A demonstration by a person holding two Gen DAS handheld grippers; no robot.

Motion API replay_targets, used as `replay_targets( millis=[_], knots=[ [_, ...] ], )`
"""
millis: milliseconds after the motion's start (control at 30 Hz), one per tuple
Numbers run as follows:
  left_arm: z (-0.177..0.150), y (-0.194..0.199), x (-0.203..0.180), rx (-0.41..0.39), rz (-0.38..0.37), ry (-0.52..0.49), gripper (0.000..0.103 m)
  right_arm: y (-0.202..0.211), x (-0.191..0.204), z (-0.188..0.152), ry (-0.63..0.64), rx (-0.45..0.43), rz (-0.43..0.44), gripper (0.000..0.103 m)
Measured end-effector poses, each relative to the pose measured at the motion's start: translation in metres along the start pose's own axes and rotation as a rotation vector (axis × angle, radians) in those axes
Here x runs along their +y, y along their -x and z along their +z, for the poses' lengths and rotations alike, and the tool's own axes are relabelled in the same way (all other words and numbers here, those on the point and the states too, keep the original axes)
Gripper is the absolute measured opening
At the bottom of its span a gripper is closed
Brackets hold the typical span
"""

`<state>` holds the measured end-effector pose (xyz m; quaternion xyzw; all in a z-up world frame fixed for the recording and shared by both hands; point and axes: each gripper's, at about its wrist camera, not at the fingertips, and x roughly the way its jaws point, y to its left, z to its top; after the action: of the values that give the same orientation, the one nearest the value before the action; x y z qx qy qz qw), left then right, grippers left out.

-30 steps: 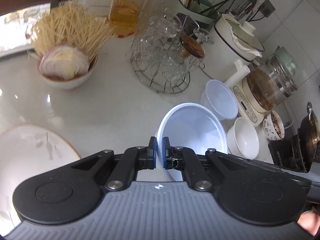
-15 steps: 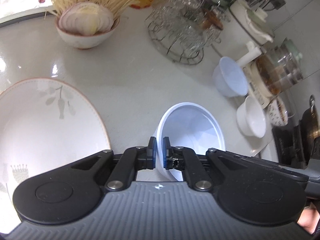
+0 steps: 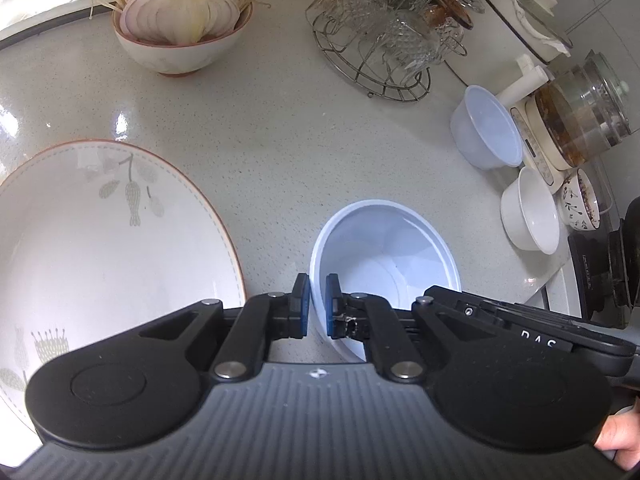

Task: Organize plates and bowls
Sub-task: 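Carry the light-blue bowl with both grippers toward the plate stack, then lower the bowl beside the plate stack and open both grippers, then move both grippers to the second light-blue bowl by the tea maker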

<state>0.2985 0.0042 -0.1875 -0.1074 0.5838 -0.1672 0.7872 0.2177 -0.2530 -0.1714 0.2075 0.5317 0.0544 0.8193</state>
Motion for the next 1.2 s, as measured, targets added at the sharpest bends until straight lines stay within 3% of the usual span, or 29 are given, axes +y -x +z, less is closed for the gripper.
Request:
replay_targets(
  millis=[133, 200, 233, 267, 300, 367, 400, 600, 833, 1000, 1200],
  knots=[
    [0.004, -0.002, -0.001, 0.025, -0.005, -0.014, 0.01, 0.001, -0.002, 0.004, -0.015, -0.005, -0.003, 0.017],
    [0.007, 0.0, -0.002, 0.023, 0.022, -0.013, 0.028, 0.002, -0.001, 0.005, -0.009, -0.003, -0.011, 0.017],
    [0.006, 0.002, -0.005, 0.011, 0.049, -0.034, 0.049, 0.002, 0.001, 0.006, 0.004, -0.005, -0.018, 0.018],
    [0.006, 0.004, -0.009, -0.008, 0.055, -0.063, 0.052, 0.003, 0.003, 0.006, 0.016, -0.006, -0.022, 0.021],
    [0.006, 0.007, -0.011, -0.024, 0.054, -0.081, 0.052, 0.004, 0.005, 0.007, 0.026, -0.007, -0.022, 0.024],
    [0.006, 0.012, -0.013, -0.042, 0.041, -0.098, 0.052, 0.007, 0.006, 0.008, 0.031, -0.017, -0.017, 0.052],
    [0.007, 0.013, -0.014, -0.05, 0.05, -0.105, 0.052, 0.009, 0.007, 0.009, 0.037, -0.028, -0.018, 0.054],
    [0.013, 0.033, -0.016, -0.111, 0.045, -0.132, 0.052, 0.023, 0.013, 0.014, 0.046, -0.091, -0.047, 0.053],
    [0.019, 0.075, -0.025, -0.217, 0.02, -0.198, 0.052, 0.058, 0.025, 0.019, 0.057, -0.233, -0.064, 0.053],
    [0.017, 0.111, -0.027, -0.349, 0.015, -0.232, 0.052, 0.084, 0.042, 0.024, 0.083, -0.32, -0.072, 0.053],
    [0.017, 0.14, -0.027, -0.391, -0.017, -0.268, 0.052, 0.11, 0.061, 0.021, 0.077, -0.413, -0.075, 0.053]
  ],
)
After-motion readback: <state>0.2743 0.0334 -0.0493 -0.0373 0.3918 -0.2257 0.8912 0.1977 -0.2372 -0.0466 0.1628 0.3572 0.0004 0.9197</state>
